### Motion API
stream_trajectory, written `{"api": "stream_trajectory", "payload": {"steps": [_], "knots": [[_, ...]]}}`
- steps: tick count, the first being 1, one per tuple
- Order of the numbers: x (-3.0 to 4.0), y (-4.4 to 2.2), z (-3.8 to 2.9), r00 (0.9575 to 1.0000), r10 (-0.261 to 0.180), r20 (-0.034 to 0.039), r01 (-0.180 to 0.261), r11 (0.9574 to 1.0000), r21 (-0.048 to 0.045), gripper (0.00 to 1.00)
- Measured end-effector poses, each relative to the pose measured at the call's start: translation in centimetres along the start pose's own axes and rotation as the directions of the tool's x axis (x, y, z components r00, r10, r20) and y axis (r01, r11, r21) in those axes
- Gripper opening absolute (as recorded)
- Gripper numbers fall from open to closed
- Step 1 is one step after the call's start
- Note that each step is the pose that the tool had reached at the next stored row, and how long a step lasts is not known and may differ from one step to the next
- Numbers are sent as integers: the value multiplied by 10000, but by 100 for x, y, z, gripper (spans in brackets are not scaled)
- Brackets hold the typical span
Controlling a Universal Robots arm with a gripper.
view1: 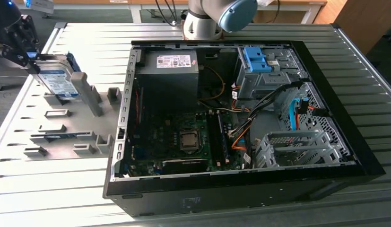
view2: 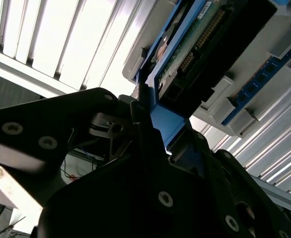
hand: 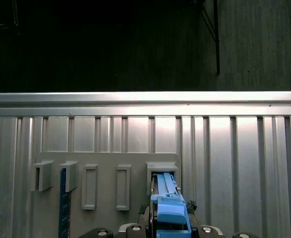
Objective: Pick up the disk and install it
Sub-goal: 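Pick up the disk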
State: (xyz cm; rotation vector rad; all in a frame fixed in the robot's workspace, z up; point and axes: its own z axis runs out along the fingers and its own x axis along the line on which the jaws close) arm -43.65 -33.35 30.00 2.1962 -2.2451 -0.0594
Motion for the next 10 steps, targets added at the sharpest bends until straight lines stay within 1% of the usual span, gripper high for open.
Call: {"api": "stream_trajectory", "payload": {"steps": [5,10], "knots": [[-4,3,-117,10000,0,1,0,10000,0,36],[-9,6,-217,10000,0,0,0,10000,0,36]]}}
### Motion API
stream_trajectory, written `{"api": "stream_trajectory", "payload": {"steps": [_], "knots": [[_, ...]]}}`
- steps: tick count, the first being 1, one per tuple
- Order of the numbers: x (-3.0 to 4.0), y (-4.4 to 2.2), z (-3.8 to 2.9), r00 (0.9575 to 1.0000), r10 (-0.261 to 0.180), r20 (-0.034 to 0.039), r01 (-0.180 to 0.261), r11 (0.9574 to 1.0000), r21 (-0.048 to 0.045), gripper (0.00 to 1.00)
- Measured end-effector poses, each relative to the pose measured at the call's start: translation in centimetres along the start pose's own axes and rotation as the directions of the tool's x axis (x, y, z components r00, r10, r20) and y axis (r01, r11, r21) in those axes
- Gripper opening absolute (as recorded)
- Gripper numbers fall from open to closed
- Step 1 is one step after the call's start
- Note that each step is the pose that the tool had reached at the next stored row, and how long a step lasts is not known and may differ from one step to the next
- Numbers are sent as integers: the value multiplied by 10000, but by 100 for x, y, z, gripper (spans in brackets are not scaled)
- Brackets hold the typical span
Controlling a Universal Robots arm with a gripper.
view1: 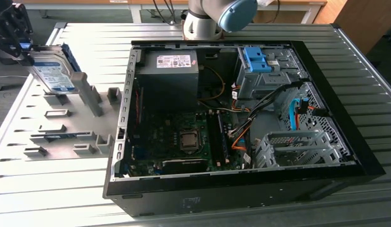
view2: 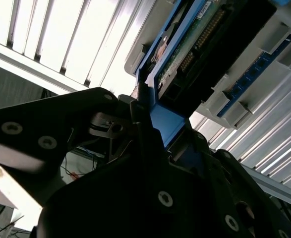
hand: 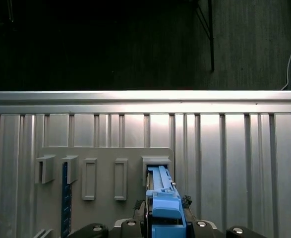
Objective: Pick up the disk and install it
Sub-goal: 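Pick up the disk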
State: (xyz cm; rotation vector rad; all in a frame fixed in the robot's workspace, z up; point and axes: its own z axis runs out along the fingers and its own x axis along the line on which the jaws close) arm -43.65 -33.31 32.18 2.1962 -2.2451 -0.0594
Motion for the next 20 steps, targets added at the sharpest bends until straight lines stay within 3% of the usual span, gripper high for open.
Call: {"api": "stream_trajectory", "payload": {"steps": [10,20], "knots": [[-15,5,-174,10000,0,0,0,10000,-1,36],[-18,6,-193,10000,0,0,0,10000,0,36]]}}
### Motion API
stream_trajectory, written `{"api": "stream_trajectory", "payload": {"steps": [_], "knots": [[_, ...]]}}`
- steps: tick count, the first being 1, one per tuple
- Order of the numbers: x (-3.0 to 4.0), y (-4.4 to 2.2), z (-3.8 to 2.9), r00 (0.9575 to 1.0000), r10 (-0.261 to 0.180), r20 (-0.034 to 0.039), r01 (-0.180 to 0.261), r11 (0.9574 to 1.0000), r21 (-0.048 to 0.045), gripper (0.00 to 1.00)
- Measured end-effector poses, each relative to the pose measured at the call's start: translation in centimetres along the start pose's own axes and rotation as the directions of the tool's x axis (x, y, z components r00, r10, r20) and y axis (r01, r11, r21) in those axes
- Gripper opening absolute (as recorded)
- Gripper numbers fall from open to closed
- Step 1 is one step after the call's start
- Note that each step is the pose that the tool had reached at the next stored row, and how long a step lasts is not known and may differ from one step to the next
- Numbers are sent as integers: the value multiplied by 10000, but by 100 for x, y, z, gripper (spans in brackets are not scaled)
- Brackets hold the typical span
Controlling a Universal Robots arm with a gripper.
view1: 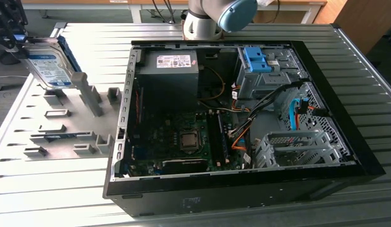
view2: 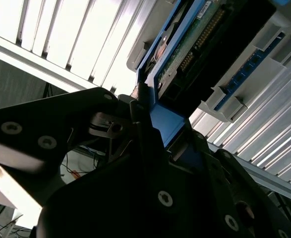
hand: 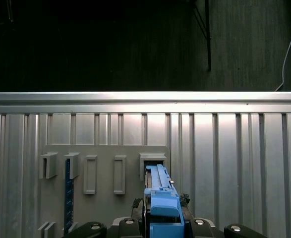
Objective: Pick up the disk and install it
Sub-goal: 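Pick up the disk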
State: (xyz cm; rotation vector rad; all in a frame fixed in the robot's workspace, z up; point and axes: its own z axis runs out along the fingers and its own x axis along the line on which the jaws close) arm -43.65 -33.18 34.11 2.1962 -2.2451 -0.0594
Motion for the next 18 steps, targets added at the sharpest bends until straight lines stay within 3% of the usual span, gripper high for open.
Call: {"api": "stream_trajectory", "payload": {"steps": [18], "knots": [[-2,1,-22,10000,0,1,0,10000,1,36]]}}
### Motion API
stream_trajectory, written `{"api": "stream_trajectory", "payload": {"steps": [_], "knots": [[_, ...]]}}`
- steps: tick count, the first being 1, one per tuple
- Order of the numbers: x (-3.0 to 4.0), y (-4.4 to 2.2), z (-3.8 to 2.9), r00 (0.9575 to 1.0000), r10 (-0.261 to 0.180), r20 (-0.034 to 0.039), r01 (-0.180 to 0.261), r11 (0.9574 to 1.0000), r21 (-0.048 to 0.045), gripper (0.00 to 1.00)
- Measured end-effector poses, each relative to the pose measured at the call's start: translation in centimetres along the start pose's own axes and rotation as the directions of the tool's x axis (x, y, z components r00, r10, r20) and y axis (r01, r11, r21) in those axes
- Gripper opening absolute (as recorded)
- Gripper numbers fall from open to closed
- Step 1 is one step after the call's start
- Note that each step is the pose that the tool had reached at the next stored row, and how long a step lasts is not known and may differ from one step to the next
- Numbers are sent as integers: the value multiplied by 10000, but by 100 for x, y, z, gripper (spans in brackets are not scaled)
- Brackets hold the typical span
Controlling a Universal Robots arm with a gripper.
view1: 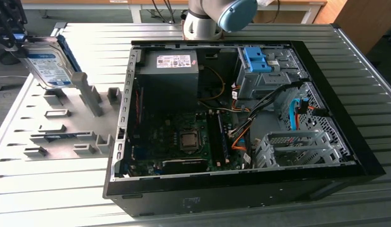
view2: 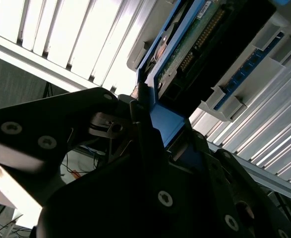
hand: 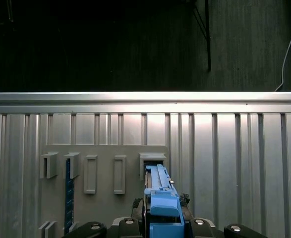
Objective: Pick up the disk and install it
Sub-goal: 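Pick up the disk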
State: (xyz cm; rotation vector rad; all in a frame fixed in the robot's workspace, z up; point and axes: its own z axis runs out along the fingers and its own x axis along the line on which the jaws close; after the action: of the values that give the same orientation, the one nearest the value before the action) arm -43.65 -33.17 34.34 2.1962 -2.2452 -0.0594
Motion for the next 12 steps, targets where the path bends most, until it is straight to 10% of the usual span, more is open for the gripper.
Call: {"api": "stream_trajectory", "payload": {"steps": [12], "knots": [[0,1,-19,10000,0,-1,0,10000,-1,36]]}}
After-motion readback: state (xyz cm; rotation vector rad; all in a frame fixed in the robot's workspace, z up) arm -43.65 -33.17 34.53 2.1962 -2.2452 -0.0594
